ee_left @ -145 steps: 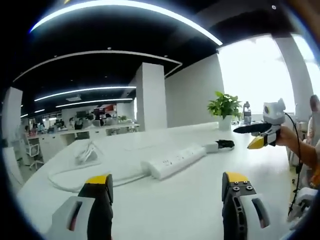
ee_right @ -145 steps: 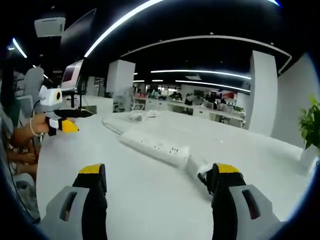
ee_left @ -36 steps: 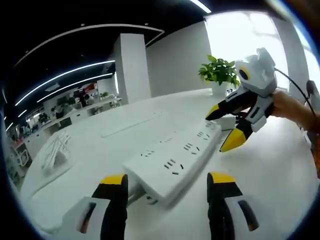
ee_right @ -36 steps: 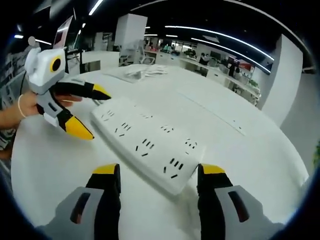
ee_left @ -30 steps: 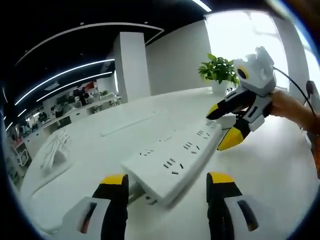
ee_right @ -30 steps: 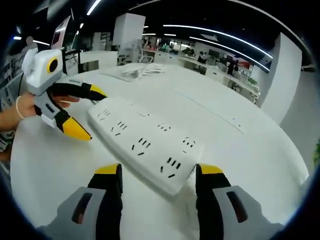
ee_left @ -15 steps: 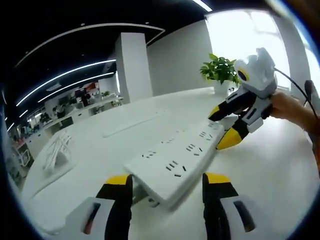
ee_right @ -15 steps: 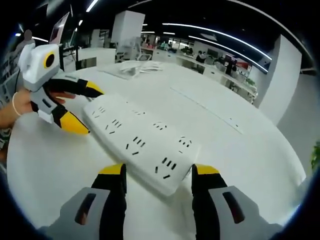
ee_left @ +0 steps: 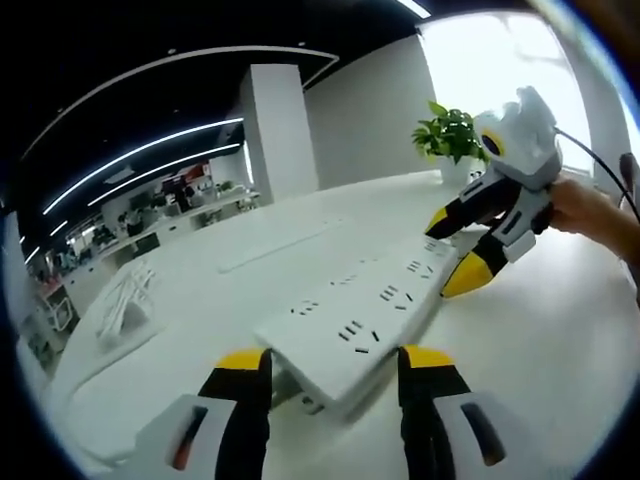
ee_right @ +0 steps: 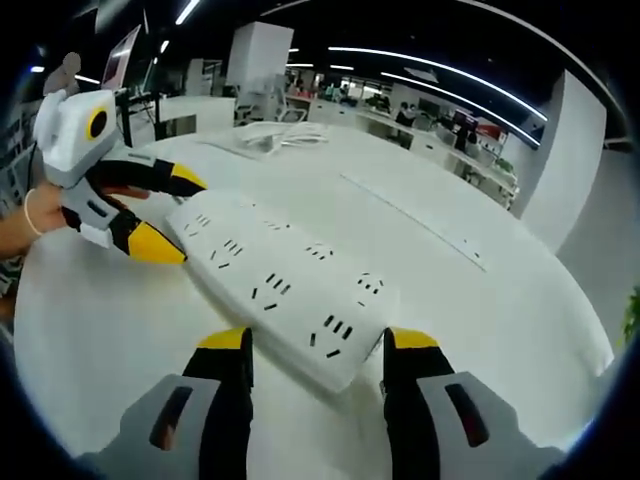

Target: Straighten the power strip on the desk, plug the charger into it

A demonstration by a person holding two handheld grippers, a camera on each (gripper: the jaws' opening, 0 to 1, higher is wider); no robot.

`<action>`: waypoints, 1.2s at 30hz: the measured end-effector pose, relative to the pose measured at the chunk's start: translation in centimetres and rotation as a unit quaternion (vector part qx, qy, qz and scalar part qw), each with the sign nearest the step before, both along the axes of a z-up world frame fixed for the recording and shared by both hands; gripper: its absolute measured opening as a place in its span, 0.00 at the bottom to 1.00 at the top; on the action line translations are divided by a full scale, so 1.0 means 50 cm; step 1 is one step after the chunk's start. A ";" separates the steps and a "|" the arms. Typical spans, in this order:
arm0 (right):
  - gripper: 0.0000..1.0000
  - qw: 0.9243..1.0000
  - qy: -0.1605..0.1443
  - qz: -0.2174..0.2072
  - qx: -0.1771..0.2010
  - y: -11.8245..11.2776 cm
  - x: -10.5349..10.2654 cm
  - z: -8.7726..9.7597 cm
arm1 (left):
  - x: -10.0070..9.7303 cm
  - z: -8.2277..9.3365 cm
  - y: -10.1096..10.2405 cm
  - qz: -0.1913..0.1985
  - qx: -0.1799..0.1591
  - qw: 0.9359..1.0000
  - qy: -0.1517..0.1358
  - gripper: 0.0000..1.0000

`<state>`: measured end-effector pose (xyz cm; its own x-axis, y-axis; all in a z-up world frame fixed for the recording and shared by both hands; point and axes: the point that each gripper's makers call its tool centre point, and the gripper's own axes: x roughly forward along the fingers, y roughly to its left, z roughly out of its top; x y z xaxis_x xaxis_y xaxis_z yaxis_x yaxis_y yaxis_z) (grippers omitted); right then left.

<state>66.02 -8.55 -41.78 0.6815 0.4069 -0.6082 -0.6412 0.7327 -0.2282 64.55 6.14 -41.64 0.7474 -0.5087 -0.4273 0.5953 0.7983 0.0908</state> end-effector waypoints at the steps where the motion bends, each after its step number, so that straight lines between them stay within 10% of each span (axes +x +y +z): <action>1: 0.51 1.000 0.000 0.001 -0.001 0.000 0.001 0.000 | 0.000 0.000 0.000 0.001 0.000 1.000 0.000 0.51; 36: 0.51 1.000 0.000 0.003 0.012 0.007 0.020 -0.002 | 0.022 -0.001 0.009 0.003 0.000 1.000 0.006 0.49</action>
<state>67.04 -8.20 -41.87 0.6787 0.4251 -0.5989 -0.6456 0.7340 -0.2107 65.64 6.60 -41.67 0.7452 -0.5049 -0.4356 0.5922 0.8014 0.0843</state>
